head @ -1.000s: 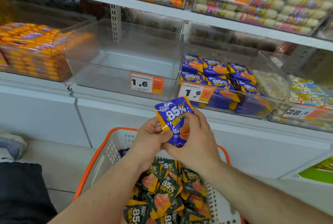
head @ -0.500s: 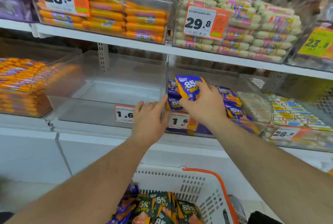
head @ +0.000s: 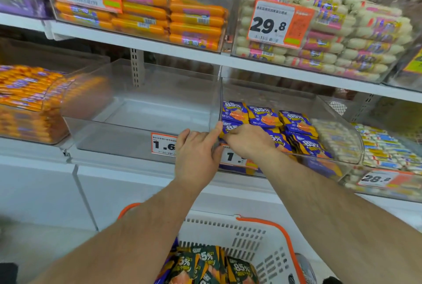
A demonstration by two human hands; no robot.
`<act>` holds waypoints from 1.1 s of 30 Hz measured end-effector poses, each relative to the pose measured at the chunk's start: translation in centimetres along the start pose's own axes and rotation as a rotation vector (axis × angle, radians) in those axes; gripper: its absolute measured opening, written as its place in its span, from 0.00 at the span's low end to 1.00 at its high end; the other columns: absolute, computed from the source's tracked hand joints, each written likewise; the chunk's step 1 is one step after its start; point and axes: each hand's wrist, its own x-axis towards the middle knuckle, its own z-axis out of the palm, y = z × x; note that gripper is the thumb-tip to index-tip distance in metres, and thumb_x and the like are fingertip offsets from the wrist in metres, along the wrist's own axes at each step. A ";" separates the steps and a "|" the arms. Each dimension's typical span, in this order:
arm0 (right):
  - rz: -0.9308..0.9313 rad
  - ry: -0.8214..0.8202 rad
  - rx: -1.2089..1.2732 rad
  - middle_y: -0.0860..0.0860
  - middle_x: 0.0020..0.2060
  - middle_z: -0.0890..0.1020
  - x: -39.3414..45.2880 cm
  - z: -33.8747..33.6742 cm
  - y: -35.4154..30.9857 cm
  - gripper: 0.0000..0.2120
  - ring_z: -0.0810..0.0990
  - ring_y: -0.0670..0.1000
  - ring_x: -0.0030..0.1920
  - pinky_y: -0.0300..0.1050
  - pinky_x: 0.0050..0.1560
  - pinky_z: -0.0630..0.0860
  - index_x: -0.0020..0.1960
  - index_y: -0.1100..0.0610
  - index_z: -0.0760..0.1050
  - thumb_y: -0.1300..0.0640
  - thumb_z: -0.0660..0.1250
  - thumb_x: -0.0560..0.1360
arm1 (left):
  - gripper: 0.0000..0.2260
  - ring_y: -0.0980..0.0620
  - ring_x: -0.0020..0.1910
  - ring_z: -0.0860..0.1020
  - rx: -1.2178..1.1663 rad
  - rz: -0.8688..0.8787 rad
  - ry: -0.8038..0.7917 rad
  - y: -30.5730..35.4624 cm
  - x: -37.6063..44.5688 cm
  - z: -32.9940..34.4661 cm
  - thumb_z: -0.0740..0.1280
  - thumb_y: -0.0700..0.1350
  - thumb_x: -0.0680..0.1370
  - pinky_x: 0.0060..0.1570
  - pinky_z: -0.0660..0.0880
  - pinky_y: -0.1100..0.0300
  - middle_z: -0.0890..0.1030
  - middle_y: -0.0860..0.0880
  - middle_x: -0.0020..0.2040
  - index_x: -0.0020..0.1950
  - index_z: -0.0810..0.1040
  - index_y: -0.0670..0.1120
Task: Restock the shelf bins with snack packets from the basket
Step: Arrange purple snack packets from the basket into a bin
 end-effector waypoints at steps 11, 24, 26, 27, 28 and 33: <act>-0.052 0.131 -0.015 0.50 0.34 0.78 -1.2 0.1 0.0 0.16 0.76 0.54 0.39 0.51 0.48 0.76 0.37 0.54 0.77 0.47 0.57 0.75 | 0.26 0.46 0.45 0.80 -0.020 0.006 -0.029 0.3 0.1 -0.5 0.75 0.43 0.71 0.65 0.61 0.50 0.83 0.51 0.43 0.68 0.75 0.47; -0.612 0.407 0.292 0.53 0.40 0.81 -9.6 16.4 0.2 0.10 0.78 0.56 0.44 0.51 0.48 0.74 0.40 0.59 0.81 0.57 0.62 0.70 | 0.28 0.54 0.54 0.77 -0.439 -0.558 -0.505 -4.4 -14.2 -5.2 0.65 0.39 0.77 0.51 0.77 0.54 0.73 0.54 0.65 0.76 0.60 0.49; -0.540 0.099 0.204 0.53 0.35 0.81 -10.7 20.3 0.7 0.10 0.78 0.56 0.39 0.50 0.44 0.77 0.36 0.59 0.80 0.58 0.62 0.71 | 0.26 0.55 0.45 0.78 -0.474 -0.781 -0.560 -5.5 -16.5 -5.3 0.64 0.37 0.78 0.42 0.76 0.58 0.75 0.58 0.57 0.74 0.63 0.51; -0.495 -0.048 0.146 0.54 0.34 0.81 -11.2 22.0 0.9 0.11 0.78 0.56 0.39 0.49 0.43 0.78 0.36 0.59 0.80 0.57 0.62 0.72 | 0.24 0.55 0.43 0.78 -0.480 -0.877 -0.567 -6.0 -17.5 -5.4 0.63 0.37 0.77 0.40 0.74 0.59 0.75 0.58 0.54 0.72 0.64 0.51; -0.442 -0.180 0.100 0.55 0.34 0.80 -11.7 23.6 1.0 0.12 0.78 0.57 0.38 0.49 0.42 0.77 0.36 0.59 0.79 0.57 0.61 0.73 | 0.23 0.55 0.42 0.78 -0.481 -0.970 -0.565 -6.5 -18.6 -5.2 0.63 0.36 0.77 0.39 0.73 0.60 0.76 0.57 0.52 0.70 0.66 0.50; -0.344 -0.490 0.057 0.51 0.57 0.79 -14.5 28.4 0.1 0.12 0.76 0.56 0.56 0.51 0.60 0.73 0.50 0.54 0.81 0.54 0.60 0.75 | 0.16 0.47 0.43 0.81 -0.491 -1.328 -0.525 -8.6 -22.9 -5.2 0.62 0.36 0.76 0.48 0.79 0.46 0.81 0.50 0.46 0.63 0.72 0.48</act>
